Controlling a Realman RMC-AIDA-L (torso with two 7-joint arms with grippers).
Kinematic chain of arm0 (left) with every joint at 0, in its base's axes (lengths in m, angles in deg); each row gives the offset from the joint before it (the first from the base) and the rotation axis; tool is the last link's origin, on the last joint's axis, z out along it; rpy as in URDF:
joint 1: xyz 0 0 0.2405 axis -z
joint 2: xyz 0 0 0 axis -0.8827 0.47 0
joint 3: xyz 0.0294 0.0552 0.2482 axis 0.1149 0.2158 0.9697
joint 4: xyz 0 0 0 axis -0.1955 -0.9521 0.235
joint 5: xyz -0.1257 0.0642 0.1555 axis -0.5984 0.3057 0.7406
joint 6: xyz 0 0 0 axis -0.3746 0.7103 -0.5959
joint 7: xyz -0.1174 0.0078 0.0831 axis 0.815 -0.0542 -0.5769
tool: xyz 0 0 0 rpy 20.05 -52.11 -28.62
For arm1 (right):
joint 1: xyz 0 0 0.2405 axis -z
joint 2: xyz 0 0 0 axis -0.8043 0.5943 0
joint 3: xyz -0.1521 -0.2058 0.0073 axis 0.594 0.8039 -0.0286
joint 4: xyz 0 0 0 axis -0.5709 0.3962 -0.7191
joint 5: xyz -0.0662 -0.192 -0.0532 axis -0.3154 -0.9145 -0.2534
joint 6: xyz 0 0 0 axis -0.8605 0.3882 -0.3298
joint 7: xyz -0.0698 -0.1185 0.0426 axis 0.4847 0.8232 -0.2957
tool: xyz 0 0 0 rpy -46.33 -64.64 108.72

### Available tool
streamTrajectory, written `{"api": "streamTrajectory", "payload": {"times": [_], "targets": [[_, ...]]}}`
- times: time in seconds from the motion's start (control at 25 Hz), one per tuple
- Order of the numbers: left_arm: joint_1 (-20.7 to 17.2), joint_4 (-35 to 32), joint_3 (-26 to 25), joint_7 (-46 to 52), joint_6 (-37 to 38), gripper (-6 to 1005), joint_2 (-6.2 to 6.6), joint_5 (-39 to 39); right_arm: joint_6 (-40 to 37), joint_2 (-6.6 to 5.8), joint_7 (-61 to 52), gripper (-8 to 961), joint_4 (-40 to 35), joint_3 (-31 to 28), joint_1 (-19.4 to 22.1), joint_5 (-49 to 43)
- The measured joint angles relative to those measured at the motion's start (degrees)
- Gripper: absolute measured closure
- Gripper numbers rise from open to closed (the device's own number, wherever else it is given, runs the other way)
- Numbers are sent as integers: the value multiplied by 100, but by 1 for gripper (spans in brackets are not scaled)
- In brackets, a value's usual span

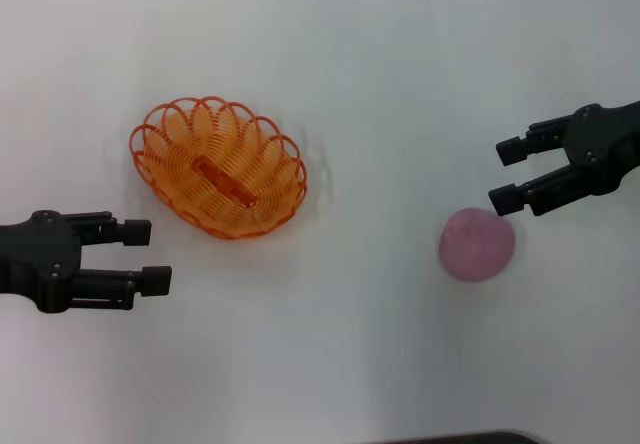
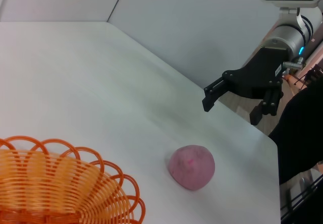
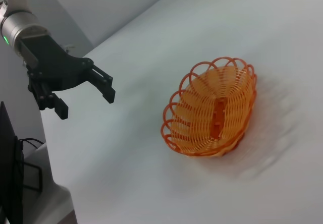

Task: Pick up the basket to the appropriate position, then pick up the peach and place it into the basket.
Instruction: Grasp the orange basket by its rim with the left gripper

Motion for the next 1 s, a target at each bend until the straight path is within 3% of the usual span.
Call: {"api": "streamTrajectory", "payload": {"times": [0.4,0.72,0.92,1.0], "targets": [[40,-18,-58,176,-29,156,-1,-36,3,4,0,-3,0,9,-50,-14],[691,36,-709,1610,-439,156,24,-249,22,22,0,-4,9,14,-80,-26],[1062,-100,-666,2455,-1077,156,4,-275,111,68,0,-3,9,90,-96,-50],[1190,-262,-420,2762,-1421,155,15,-149,142,77,0,-3,14,143,-97,-65]]}}
